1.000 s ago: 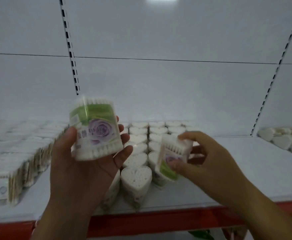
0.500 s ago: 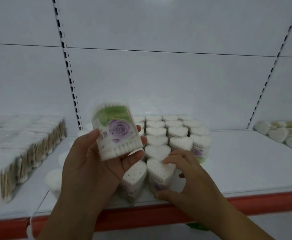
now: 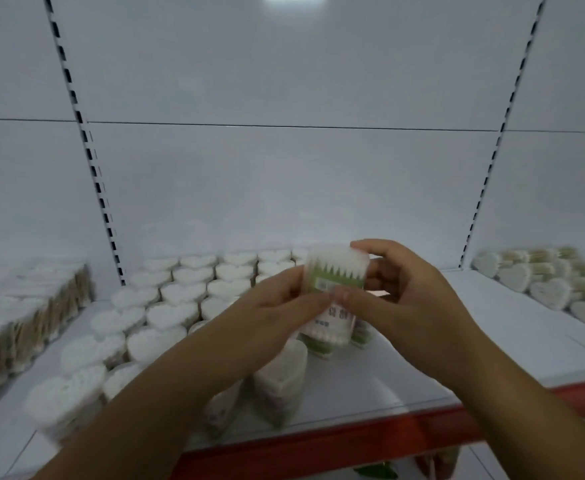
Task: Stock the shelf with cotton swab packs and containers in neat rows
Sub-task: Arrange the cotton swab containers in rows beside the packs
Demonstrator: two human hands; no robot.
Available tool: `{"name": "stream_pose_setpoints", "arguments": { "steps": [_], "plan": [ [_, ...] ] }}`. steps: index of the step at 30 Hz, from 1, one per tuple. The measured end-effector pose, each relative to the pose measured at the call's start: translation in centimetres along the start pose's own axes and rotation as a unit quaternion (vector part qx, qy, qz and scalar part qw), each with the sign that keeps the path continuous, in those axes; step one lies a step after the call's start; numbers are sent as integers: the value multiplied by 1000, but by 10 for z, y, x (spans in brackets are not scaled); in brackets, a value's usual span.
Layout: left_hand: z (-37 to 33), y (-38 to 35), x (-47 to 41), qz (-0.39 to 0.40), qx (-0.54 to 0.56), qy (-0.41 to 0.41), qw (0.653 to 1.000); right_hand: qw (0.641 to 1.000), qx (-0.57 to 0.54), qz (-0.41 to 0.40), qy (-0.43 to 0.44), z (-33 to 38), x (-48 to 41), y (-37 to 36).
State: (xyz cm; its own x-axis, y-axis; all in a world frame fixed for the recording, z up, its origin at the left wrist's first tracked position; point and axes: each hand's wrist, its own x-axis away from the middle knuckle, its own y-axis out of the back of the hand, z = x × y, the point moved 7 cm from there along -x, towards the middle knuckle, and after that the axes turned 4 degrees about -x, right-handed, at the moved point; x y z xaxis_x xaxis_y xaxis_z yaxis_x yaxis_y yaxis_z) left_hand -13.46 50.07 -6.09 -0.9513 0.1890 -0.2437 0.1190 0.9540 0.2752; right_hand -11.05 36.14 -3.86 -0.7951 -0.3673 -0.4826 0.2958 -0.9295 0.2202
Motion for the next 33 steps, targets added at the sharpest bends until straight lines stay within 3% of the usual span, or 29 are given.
{"name": "stream_pose_setpoints", "arguments": {
  "steps": [2, 4, 6, 11, 15, 18, 21, 25, 33],
  "plan": [
    [6, 3, 2, 4, -193, 0, 981, 999, 25, -19, -15, -15, 9, 6],
    [11, 18, 9, -42, -405, 2, 913, 994, 97, -24, -45, -34, 19, 8],
    [18, 23, 14, -29, -470, 24, 882, 988, 137, -22, -66, -52, 29, 2],
    [32, 22, 13, -12, -465, 29, 885, 983, 166, -12, -71, -82, 34, -18],
    [19, 29, 14, -83, -437, 32, 895, 982, 181, 11, -46, -81, 39, -11],
    [-4, 11, 6, -154, -399, -23, 904, 976, 213, 2, -39, -87, 48, 19],
    [-30, -37, -9, -171, -378, -92, 905, 964, 263, -11, -28, -90, 58, 69],
    [-46, -127, -47, -145, -371, -135, 907, 946, 320, -46, -26, -90, 82, 164],
    [-7, -310, -157, 13, -337, -72, 939, 928, 359, -62, -83, -118, 131, 343]
  ]
}}
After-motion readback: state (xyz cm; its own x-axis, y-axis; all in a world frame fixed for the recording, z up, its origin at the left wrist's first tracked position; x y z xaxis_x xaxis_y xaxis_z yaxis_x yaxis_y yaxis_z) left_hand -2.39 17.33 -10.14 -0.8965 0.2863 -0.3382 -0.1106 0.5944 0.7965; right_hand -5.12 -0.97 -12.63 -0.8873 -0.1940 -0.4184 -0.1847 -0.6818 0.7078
